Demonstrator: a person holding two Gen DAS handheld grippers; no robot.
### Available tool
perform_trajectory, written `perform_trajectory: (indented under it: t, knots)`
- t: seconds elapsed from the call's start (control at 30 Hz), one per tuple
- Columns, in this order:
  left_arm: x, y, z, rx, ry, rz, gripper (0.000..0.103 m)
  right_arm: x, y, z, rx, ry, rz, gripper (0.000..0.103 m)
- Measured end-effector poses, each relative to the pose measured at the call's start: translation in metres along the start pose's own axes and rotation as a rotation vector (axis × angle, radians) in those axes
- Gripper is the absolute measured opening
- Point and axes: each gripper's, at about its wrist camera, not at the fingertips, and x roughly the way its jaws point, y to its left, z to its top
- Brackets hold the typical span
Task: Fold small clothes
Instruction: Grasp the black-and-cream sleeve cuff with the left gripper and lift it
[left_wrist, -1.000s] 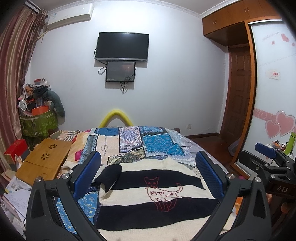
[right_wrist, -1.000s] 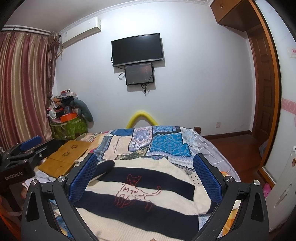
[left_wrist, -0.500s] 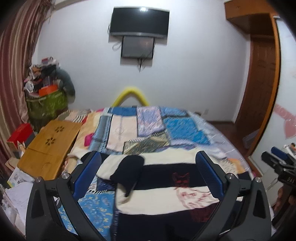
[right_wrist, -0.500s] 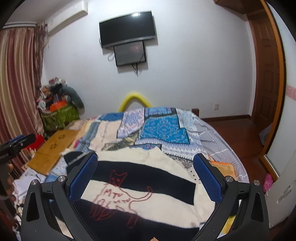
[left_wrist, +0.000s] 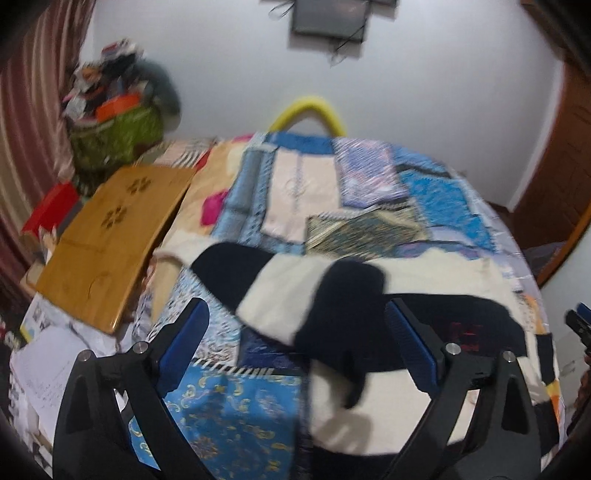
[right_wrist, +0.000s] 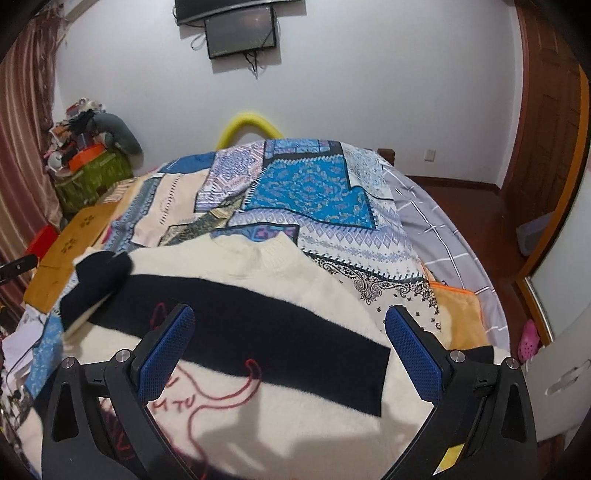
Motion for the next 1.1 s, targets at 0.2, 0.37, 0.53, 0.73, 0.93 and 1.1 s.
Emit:
perform_trajectory:
  t: [0.2, 0.37, 0.53, 0.73, 0.93, 1.1]
  knots:
    - [0.057, 0.034, 0.002, -0.100, 0.137, 0.038, 0.094, 0.014, 0.001, 0.001, -0.039, 0.035, -0.008, 0.101]
    - [0.099, 0.056, 0.001, -0.196, 0.232, 0.045, 0.085, 0.036, 0.001, 0.006, -0.031, 0.081, 0.042, 0.099]
    - [0.132, 0.068, -0.007, -0.276, 0.317, 0.001, 0.075, 0.041, 0.003, 0.004, -0.010, 0.099, 0.090, 0.096]
    - [0.160, 0.075, -0.013, -0.353, 0.365, -0.028, 0.072, 0.048, 0.006, 0.003, -0.019, 0.109, 0.107, 0.096]
    - [0.176, 0.085, -0.015, -0.448, 0.393, -0.116, 0.052, 0.054, 0.007, -0.001, -0.037, 0.124, 0.104, 0.096]
    - [0.177, 0.087, -0.014, -0.483, 0.414, -0.174, 0.008, 0.054, 0.003, -0.004, -0.015, 0.138, 0.118, 0.096]
